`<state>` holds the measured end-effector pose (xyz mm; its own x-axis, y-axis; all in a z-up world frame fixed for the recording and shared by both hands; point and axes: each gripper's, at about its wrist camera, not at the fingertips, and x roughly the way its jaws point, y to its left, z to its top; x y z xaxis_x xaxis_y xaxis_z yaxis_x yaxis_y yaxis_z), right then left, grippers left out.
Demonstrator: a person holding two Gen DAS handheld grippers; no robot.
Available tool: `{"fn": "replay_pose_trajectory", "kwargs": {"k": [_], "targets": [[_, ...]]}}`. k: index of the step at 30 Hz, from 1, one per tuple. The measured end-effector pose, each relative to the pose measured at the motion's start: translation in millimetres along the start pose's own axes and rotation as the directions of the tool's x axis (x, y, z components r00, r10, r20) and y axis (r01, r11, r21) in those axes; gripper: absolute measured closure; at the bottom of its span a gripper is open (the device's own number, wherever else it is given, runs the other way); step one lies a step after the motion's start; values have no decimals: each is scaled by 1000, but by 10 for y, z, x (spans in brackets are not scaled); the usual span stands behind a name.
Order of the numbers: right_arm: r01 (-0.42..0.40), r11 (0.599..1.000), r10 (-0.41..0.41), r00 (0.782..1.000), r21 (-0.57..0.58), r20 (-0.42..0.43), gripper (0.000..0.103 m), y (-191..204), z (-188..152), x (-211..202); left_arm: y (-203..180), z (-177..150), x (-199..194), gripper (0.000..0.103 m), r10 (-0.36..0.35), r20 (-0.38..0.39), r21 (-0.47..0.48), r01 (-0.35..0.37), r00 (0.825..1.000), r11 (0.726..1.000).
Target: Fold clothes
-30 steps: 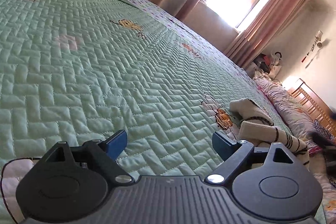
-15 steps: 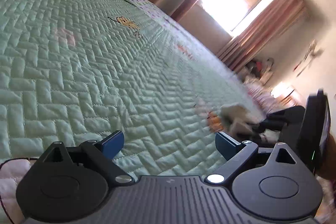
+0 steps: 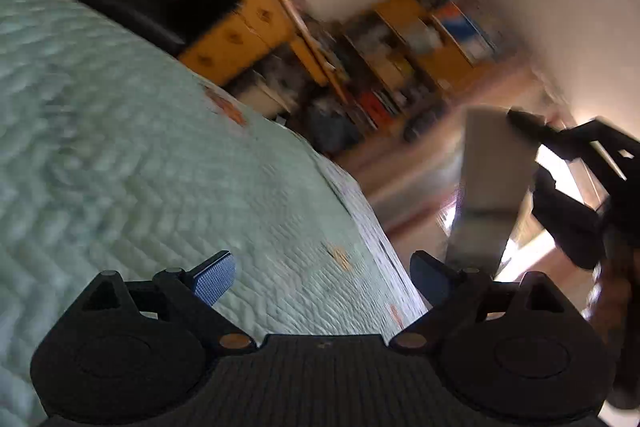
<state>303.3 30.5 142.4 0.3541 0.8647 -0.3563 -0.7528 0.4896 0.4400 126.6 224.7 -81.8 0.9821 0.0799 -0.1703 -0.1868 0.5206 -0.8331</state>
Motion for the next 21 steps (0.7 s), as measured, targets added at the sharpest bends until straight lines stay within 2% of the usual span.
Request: {"fn": "replay_pose_trajectory", "kwargs": {"k": [1,3,5,7,9,11,13,15,17,18,19,20,21], "targets": [[-2,1000,2,999,-16,-35,58,65,-30,70,25,14,-12,9,7,12,-16,-7,1000,1000],[21,997,-21,1000,-68,-8,55,44,-17,15,-17,7,-18,9,6,25,4,-6,1000,1000],[104,991,-102,994,-83,39,52,-58,33,-204,-109,-26,-5,8,2,31,52,-4,1000,999],[184,981,-180,982,-60,62,49,-246,44,-437,-199,-65,53,8,-5,-2,99,5,1000,995],[274,961,-272,961,-26,59,47,-366,-142,-723,-228,-116,117,7,2,-43,114,3,999,993],[379,925,-379,925,27,30,42,-557,-375,-1059,-234,-152,171,7,23,-67,117,-15,997,993],[428,900,-429,903,84,-7,42,-729,-795,-1292,-243,-165,192,7,63,-67,123,-54,996,991],[500,865,-499,866,40,-31,42,-782,-1156,-1474,-239,-189,159,8,126,-61,129,-117,990,985],[589,775,-614,788,-230,-53,42,-588,-1642,-1390,-271,-266,19,9,224,-8,114,-222,975,968],[576,734,-633,772,-360,-55,42,-467,-1853,-1261,-308,-275,-74,9,246,39,115,-248,969,962],[521,686,-632,773,-507,-60,42,-326,-2066,-1100,-352,-275,-165,9,258,89,121,-267,962,956],[464,651,-614,788,-601,-56,42,-207,-2195,-961,-407,-255,-263,9,264,153,135,-285,952,949],[416,617,-590,806,-668,-44,42,-97,-2260,-808,-445,-218,-356,7,274,226,142,-309,935,940]]}}
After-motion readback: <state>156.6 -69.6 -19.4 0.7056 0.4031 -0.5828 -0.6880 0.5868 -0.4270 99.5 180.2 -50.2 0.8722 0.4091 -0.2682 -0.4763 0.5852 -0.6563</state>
